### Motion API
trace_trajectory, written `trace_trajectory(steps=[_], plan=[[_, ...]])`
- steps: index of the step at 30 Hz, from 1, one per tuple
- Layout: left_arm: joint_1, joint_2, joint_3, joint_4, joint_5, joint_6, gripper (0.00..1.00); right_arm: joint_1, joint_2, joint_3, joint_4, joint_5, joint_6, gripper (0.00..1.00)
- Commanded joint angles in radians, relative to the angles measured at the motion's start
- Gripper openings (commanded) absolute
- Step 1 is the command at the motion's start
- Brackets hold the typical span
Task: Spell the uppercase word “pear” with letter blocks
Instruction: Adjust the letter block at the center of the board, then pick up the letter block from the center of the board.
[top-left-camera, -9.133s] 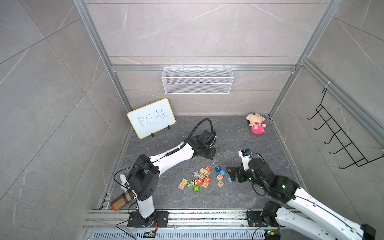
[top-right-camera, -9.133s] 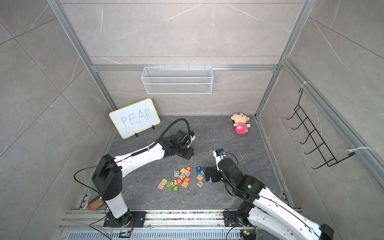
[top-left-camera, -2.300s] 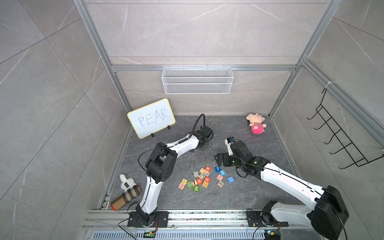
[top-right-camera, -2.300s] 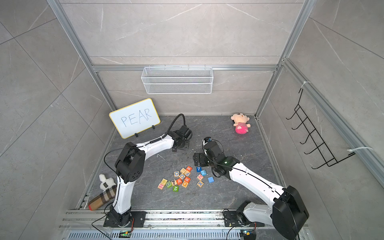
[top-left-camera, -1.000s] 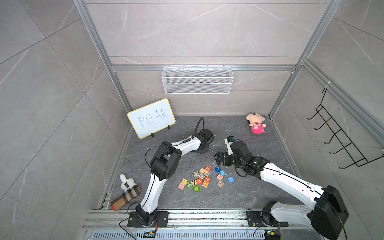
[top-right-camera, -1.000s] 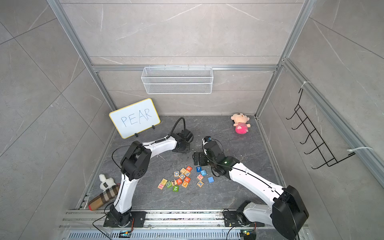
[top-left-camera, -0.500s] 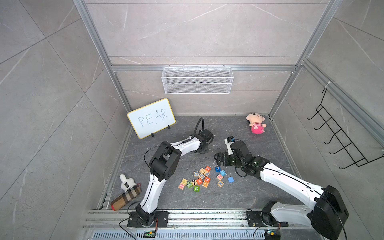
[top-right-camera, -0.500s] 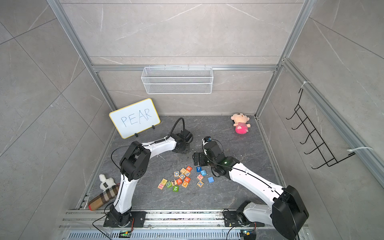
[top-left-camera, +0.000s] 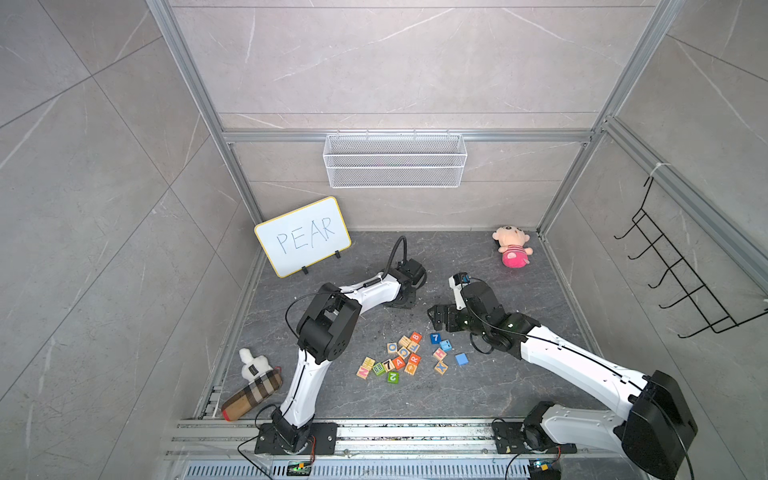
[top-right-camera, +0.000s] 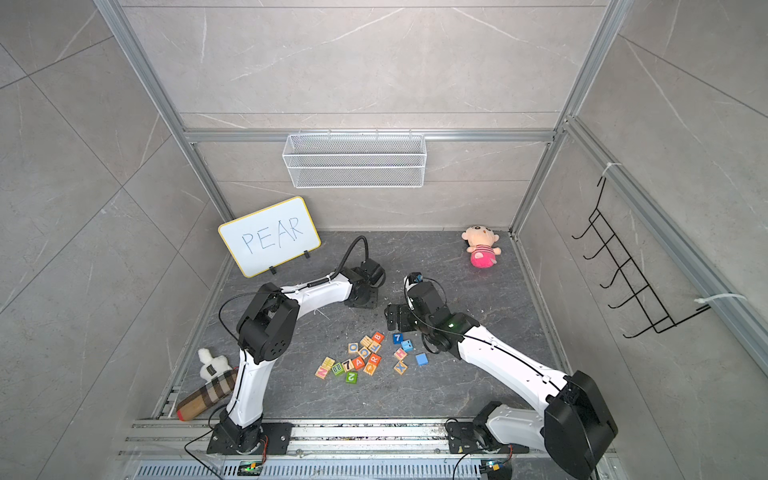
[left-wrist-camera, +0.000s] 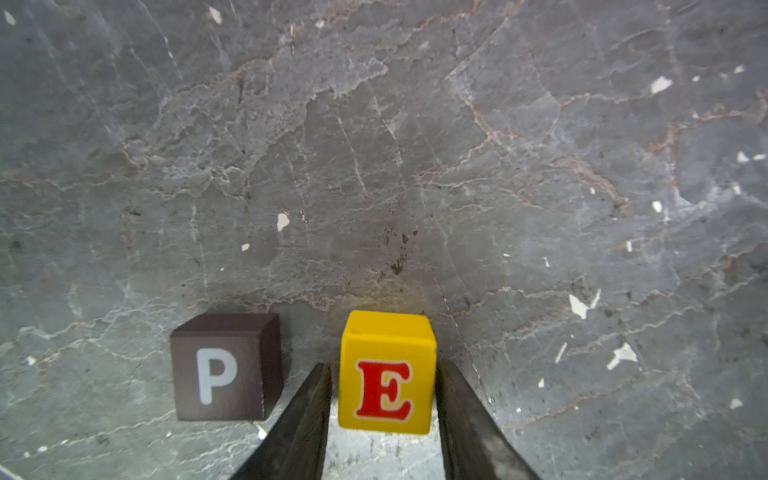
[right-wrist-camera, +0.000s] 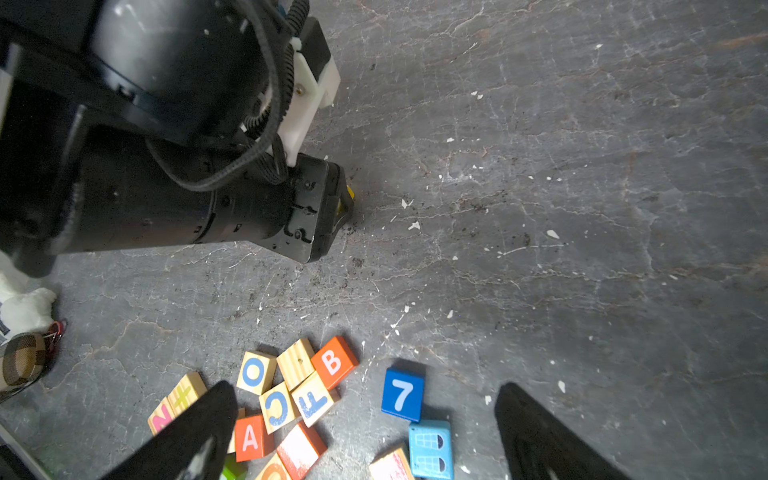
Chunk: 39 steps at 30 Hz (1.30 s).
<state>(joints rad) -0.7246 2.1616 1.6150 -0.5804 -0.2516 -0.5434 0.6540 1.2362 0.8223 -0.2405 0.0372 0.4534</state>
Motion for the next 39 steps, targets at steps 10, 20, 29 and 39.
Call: trace_trajectory(steps=[10,20,29,39], plan=[[-0.013,-0.166,0.001,-0.01,0.012,0.027,0.51,-0.002,-0.003,-0.015,0.016,-0.005,0.013,0.99],[-0.021,-0.395,-0.091,0.061,-0.01,0.124,0.53,-0.001,-0.013,-0.003,0.042,-0.026,0.039,0.99],[-0.061,-0.624,-0.258,0.105,0.04,0.287,0.57,0.005,0.036,0.099,-0.099,-0.109,-0.014,0.82],[-0.073,-0.978,-0.539,0.121,0.196,0.308,0.75,0.151,0.084,0.231,-0.317,-0.123,-0.123,0.76]])
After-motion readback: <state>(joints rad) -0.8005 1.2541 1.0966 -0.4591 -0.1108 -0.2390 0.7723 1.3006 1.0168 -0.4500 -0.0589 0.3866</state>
